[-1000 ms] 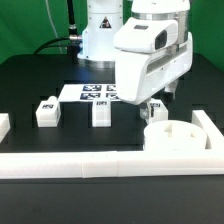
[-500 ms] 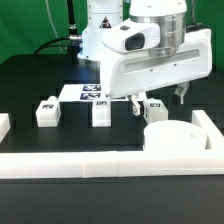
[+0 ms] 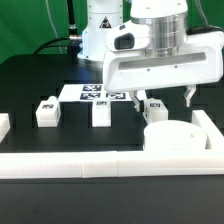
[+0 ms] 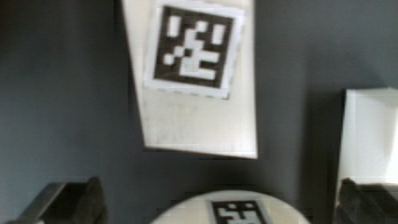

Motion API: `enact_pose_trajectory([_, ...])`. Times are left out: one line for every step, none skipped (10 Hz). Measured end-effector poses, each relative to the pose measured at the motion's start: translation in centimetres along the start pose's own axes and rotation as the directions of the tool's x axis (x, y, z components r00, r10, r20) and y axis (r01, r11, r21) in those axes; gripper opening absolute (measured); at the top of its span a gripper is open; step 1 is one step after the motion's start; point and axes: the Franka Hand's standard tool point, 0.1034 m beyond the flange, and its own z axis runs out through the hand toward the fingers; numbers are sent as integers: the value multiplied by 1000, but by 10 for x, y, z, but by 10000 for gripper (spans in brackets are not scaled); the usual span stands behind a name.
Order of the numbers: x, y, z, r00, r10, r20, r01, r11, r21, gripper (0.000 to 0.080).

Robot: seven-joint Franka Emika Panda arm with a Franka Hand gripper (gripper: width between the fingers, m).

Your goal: Assemble stool

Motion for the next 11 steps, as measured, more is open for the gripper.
enact_pose_trajectory([0,1,0,995,99,1,-99,995,-2,649])
enact_pose_trajectory([-2,2,1,989,150,12,-150,989,-1,649])
enact_pose_trajectory([-3,2,1,992,122,15,-122,992,-1,649])
enact_pose_trajectory([-4,2,1,992,121,33,-121,993,-4,649])
enact_pose_trajectory([-3,2,1,992,120,30,-120,993,-4,649])
enact_pose_trajectory([-8,3,2,991,111,69,-111,994,-11,649])
enact_pose_trajectory([-12,6,2,983,100,155,-98,995,-20,649])
enact_pose_trajectory([-7,8,5,978,94,185,-92,996,-19,649])
enact_pose_trajectory([-12,9,6,962,77,263,-74,997,-23,649])
enact_pose_trajectory([-12,8,5,944,62,324,-58,998,-23,649])
enact_pose_trajectory([-12,6,7,932,55,358,-50,999,-22,649])
